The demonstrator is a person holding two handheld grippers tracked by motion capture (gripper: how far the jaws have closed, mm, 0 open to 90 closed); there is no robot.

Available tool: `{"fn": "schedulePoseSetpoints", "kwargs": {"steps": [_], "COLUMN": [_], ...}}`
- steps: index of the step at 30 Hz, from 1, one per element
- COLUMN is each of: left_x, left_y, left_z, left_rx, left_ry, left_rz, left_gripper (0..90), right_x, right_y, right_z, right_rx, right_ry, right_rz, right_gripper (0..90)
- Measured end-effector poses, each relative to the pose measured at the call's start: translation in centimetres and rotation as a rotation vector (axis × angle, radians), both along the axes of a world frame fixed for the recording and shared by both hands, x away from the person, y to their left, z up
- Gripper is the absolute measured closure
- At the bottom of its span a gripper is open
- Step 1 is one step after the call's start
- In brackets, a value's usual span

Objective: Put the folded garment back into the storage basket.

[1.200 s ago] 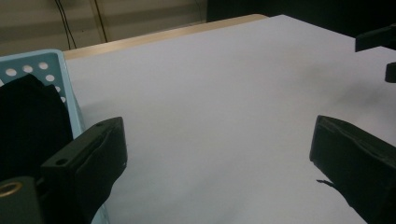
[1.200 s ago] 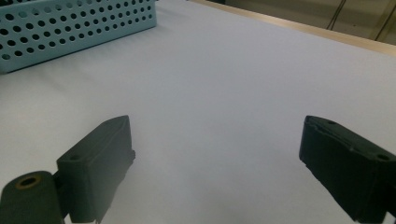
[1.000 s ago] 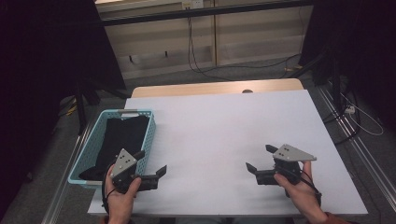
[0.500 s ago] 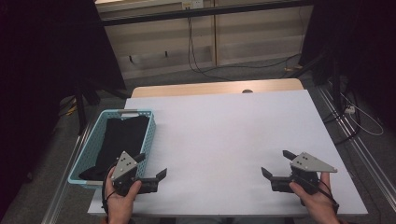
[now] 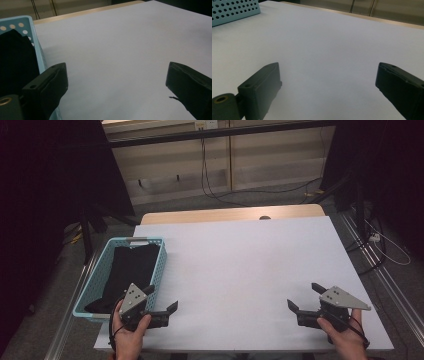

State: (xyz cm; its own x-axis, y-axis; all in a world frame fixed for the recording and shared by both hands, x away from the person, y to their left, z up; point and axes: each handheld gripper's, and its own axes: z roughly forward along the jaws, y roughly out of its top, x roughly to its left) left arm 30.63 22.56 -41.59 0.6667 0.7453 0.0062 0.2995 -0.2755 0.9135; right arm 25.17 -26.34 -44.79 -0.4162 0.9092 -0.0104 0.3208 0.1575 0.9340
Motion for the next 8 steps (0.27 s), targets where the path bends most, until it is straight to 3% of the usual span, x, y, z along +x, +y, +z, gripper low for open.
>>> {"fn": "schedulePoseSetpoints", "kwargs": {"steps": [8], "left_x": [0.03], "left_y": [0.05], "left_z": [-0.11], "left_rx": [-0.001], "left_ry": [0.020], "left_rz": [0.012], "left_gripper": [4.3], "right_x": [0.19], "right_y": [0.20], "right_z": [0.03], "right_rx": [0.003], "right_ry": [-0.018], "right_rz": [0.005], "right_gripper": [5.2]}}
